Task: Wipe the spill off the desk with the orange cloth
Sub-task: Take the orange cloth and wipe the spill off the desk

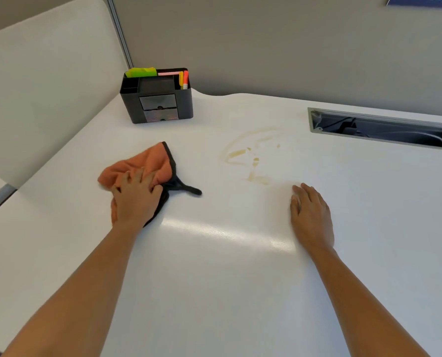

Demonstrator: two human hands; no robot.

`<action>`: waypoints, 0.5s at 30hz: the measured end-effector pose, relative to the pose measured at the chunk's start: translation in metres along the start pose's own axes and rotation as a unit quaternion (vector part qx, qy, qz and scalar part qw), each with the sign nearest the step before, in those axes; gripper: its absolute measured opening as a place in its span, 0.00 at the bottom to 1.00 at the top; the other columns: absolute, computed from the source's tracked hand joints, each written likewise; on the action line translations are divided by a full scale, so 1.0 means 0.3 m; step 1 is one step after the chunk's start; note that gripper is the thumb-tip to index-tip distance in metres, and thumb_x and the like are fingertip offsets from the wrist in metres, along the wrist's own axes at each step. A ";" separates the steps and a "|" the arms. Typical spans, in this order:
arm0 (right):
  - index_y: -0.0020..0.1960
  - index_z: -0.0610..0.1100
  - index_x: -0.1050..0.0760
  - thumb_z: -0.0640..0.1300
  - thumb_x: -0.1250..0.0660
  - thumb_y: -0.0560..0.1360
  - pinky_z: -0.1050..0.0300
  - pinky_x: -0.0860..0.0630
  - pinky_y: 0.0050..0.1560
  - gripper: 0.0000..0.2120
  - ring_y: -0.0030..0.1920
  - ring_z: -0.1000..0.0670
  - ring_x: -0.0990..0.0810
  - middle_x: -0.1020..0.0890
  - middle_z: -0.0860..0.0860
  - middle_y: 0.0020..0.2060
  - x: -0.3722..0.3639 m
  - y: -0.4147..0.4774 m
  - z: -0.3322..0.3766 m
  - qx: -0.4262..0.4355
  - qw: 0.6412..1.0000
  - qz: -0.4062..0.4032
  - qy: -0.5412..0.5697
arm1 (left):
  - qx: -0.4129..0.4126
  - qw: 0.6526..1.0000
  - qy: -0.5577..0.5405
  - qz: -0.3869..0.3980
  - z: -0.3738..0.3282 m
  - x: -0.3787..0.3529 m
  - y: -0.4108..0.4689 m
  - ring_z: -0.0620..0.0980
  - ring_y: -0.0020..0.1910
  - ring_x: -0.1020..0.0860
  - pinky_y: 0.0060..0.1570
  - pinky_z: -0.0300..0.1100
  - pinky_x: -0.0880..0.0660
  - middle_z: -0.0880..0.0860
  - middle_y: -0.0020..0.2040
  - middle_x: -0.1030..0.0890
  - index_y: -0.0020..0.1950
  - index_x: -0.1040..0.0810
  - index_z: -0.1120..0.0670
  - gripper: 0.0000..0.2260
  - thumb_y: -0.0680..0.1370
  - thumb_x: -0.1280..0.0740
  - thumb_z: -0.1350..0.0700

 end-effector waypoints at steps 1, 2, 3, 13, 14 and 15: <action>0.69 0.43 0.31 0.44 0.47 0.80 0.51 0.39 0.72 0.18 0.72 0.47 0.36 0.31 0.47 0.70 0.000 -0.001 0.000 0.002 1.000 0.000 -0.002 | -0.008 1.000 0.000 -0.003 -0.036 0.000 -0.009 0.62 0.70 0.39 0.66 0.60 0.41 0.58 0.71 0.32 0.67 0.31 0.54 0.19 0.77 0.42 0.51; 0.69 0.43 0.31 0.43 0.47 0.80 0.50 0.39 0.72 0.18 0.71 0.46 0.36 0.31 0.47 0.70 0.000 -0.001 0.000 0.002 1.000 0.000 -0.002 | -0.026 1.000 0.002 -0.002 -0.077 -0.001 -0.028 0.62 0.70 0.38 0.66 0.58 0.41 0.58 0.70 0.31 0.67 0.30 0.54 0.19 0.77 0.43 0.50; 0.69 0.43 0.31 0.43 0.47 0.80 0.50 0.39 0.72 0.18 0.71 0.46 0.36 0.31 0.47 0.70 0.000 -0.002 -0.001 0.001 1.000 0.000 0.000 | -0.055 0.998 0.006 0.000 -0.118 -0.001 -0.054 0.61 0.69 0.37 0.66 0.57 0.40 0.58 0.69 0.30 0.66 0.29 0.54 0.20 0.77 0.45 0.49; 0.71 0.45 0.33 0.43 0.49 0.80 0.52 0.42 0.73 0.20 0.74 0.49 0.40 0.33 0.49 0.72 0.002 -0.010 -0.016 -0.012 1.000 0.020 0.020 | -0.134 0.991 0.011 -0.003 -0.090 0.019 -0.453 0.59 0.63 0.27 0.64 0.50 0.38 0.54 0.63 0.22 0.63 0.26 0.50 0.23 0.70 0.43 0.48; 0.71 0.46 0.33 0.43 0.49 0.80 0.52 0.42 0.74 0.20 0.74 0.50 0.40 0.34 0.50 0.72 0.002 -0.011 -0.016 -0.015 0.999 0.021 0.023 | -0.114 0.993 0.010 -0.008 -0.047 0.026 -0.460 0.59 0.63 0.27 0.63 0.51 0.38 0.54 0.63 0.22 0.63 0.25 0.50 0.23 0.69 0.43 0.48; 0.71 0.46 0.33 0.43 0.49 0.80 0.52 0.42 0.74 0.20 0.74 0.50 0.40 0.34 0.50 0.72 0.000 -0.013 -0.015 -0.016 0.999 0.023 0.024 | -0.085 0.996 0.008 -0.019 -0.005 0.033 -0.450 0.60 0.63 0.27 0.62 0.53 0.36 0.55 0.63 0.22 0.62 0.25 0.50 0.23 0.69 0.44 0.47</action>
Point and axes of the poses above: each hand's wrist, its own y-axis towards the middle knuckle, its own x-axis out of the back of the hand, z = x × y, the point moved 1 cm from there along y, towards the middle knuckle
